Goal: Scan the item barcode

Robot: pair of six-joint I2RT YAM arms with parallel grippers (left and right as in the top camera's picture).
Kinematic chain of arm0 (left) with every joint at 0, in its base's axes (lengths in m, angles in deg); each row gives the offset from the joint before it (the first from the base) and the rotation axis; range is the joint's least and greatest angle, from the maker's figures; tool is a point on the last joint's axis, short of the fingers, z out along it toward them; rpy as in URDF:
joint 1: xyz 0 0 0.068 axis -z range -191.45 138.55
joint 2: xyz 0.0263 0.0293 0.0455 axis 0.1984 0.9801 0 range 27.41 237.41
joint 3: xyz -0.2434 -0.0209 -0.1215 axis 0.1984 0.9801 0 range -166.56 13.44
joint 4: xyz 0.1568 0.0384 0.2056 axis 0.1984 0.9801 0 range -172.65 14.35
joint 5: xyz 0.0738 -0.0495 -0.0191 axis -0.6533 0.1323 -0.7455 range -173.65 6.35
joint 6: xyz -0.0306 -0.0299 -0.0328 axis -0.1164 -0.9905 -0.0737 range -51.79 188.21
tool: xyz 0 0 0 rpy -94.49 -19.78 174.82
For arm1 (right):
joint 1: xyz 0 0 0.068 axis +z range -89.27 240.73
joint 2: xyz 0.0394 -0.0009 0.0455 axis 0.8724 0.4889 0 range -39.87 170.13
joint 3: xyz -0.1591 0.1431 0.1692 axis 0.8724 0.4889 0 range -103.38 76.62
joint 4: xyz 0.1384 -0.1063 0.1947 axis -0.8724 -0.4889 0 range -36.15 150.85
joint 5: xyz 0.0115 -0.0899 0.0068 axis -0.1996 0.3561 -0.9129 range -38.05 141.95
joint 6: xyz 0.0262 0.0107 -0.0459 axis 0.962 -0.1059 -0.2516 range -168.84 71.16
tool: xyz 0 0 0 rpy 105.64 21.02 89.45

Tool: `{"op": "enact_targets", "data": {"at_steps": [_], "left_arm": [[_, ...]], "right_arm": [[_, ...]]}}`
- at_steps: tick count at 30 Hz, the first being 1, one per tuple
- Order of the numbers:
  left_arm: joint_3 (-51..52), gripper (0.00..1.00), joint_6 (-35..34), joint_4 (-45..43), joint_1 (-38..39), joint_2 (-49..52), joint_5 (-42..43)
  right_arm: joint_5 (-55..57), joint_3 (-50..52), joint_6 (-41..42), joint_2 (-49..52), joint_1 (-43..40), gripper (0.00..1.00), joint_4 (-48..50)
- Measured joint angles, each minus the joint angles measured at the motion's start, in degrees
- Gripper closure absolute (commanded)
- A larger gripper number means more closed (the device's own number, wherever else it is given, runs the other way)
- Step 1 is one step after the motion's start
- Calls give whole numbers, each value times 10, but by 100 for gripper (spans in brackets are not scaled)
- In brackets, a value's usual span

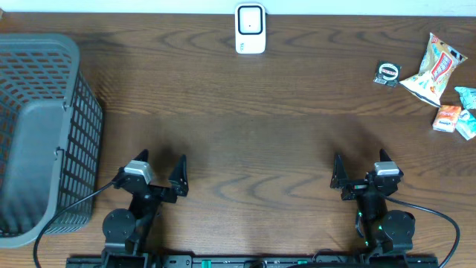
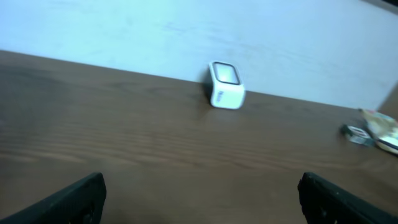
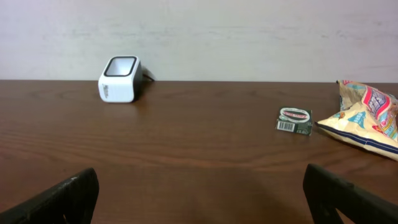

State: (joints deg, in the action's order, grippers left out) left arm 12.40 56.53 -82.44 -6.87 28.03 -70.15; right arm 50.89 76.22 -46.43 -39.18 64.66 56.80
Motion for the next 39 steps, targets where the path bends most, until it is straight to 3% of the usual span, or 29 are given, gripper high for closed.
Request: {"op": "enact_targets", "data": {"at_steps": [5, 18, 39], "left_arm": [[-1, 3, 5, 7, -25, 0, -15], [-2, 2, 100, 12, -34, 0, -38], [-3, 2, 107, 19, -47, 0, -94]], "right_arm": [[0, 0, 0, 0, 0, 1, 0], [0, 0, 0, 0, 0, 1, 0], [0, 0, 0, 0, 0, 1, 0]]}}
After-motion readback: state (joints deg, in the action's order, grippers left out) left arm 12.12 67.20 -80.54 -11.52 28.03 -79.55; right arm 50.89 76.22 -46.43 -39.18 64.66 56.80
